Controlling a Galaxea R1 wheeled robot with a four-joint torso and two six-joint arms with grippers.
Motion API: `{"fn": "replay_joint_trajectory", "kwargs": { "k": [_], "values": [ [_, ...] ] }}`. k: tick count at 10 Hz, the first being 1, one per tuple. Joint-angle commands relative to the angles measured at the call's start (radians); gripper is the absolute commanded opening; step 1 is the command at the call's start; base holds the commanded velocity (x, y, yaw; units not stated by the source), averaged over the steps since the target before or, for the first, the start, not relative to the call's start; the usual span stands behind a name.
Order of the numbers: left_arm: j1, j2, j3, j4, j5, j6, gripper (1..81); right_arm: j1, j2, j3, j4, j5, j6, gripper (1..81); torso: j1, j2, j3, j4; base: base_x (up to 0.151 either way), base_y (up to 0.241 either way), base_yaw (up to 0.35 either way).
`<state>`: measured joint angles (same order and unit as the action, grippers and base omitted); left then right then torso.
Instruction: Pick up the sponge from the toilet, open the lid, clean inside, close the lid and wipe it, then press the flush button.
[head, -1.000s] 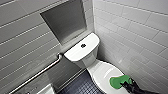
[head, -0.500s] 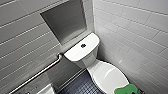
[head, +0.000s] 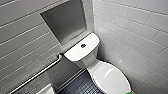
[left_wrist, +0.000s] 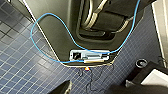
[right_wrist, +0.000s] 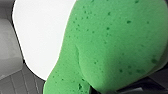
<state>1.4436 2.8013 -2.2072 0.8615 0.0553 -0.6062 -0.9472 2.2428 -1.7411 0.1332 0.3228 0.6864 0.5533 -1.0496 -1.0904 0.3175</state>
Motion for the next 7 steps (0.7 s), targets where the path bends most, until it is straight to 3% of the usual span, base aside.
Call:
{"fn": "replay_joint_trajectory", "kwargs": {
  "k": [1,3,7],
  "values": [
    [0.028,-0.023,0.006,0.014,0.064,0.000,81.1,0.239,0.019,0.062,-0.018,-0.305,-0.048,1.0,0.000,0.000,0.000,0.000,0.000,0.000,0.000],
    [0.027,-0.021,0.006,0.014,0.064,0.000,81.1,0.361,0.118,-0.042,-0.066,-0.518,-0.047,1.0,0.000,0.000,0.000,0.000,0.000,0.000,0.000],
    [0.024,-0.018,0.006,0.014,0.064,0.000,81.1,0.654,0.343,-0.241,-0.142,-0.860,-0.039,1.0,0.000,0.000,0.000,0.000,0.000,0.000,0.000]
  ]
}}
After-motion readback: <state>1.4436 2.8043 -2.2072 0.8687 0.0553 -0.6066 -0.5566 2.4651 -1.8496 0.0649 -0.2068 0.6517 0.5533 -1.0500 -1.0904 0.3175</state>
